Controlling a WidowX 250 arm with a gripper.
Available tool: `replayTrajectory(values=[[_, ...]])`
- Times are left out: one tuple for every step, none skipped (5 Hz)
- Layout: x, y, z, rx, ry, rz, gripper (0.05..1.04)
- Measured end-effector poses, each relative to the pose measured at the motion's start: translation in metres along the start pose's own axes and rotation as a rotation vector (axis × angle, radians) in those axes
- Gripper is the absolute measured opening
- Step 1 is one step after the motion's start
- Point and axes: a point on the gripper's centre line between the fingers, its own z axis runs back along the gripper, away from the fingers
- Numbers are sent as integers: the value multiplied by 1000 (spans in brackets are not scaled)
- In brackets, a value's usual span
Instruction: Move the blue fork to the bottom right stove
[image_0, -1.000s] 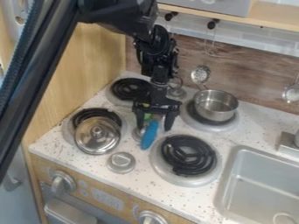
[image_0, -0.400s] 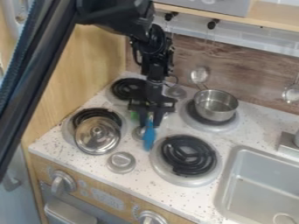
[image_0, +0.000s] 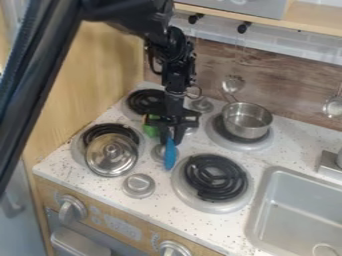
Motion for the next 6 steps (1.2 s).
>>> replayTrajectory(values=[[-4,-9,34,-79,-60,-4,238],[-11,-11,67,-145,-125,-19,237],[-30,-7,71,-158,-122,-62,237],[-51,-7,58,-133,-81,-121,237],[-72,-9,46,-116,-35,-168,237],[-88,-5,36,-93,5,-203,237]])
